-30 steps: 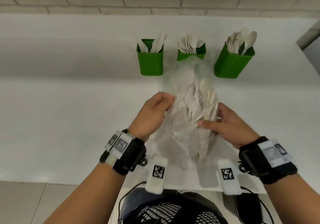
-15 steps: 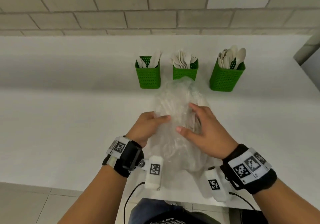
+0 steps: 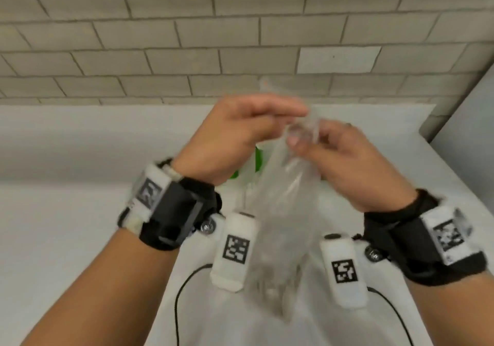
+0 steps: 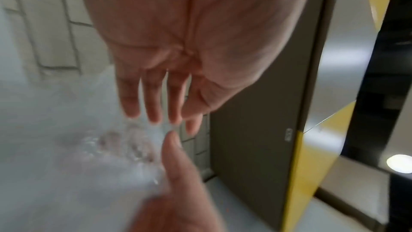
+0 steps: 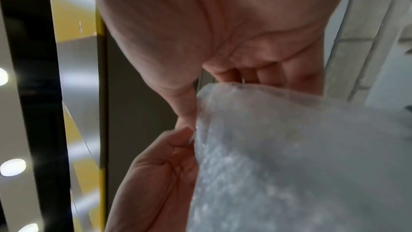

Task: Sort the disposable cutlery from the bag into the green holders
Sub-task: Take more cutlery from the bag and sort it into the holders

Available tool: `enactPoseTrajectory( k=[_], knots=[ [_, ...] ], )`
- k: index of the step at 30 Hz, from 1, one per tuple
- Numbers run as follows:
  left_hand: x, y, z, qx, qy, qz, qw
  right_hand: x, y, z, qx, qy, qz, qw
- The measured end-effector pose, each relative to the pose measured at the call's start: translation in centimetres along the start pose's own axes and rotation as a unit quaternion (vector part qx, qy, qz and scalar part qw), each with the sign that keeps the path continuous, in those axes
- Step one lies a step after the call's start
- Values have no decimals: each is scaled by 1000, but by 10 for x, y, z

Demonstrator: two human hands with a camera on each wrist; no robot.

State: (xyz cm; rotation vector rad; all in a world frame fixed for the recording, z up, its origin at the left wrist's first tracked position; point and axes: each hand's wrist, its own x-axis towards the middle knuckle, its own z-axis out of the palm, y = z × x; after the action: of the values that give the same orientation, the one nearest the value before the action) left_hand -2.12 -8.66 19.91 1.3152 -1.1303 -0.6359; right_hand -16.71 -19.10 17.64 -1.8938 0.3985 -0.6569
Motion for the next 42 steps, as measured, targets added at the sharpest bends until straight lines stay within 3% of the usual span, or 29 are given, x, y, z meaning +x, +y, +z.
enactPoseTrajectory(
  k=[3,4,6,8,12,18,23,27,30,33,36,42],
  knots=[
    [-4,-43,2,50,158,-58,984,-5,25,3,10,31,39,999],
    [-8,-49,5,44,174,-89,980,-6,26,4,48,45,51,997],
    [-14,-57,9,-15,123,-113,986,-8,27,6,107,58,68,990],
    [-17,-53,15,-11,67,-76,995,-10,23,9,100,32,59,993],
    [-11,-39,6,58,119,3,991,-8,10,9,-6,14,2,1000],
    [-2,-21,-14,209,131,98,964,-1,-1,-1,-16,171,-57,984],
    [4,-17,-10,235,144,138,951,-7,-22,0,-232,88,-40,968],
    [9,-17,-4,232,146,156,949,-6,-25,-1,-267,146,-60,951],
    [13,-18,3,228,147,163,949,-3,-28,2,-308,67,-23,949],
    [16,-22,4,210,151,153,954,6,-15,1,-197,-18,21,980],
    [18,-24,1,190,151,138,960,11,-5,-4,-40,-26,47,998],
    [16,-27,8,155,145,127,969,15,10,3,-6,-12,42,999]
  ],
)
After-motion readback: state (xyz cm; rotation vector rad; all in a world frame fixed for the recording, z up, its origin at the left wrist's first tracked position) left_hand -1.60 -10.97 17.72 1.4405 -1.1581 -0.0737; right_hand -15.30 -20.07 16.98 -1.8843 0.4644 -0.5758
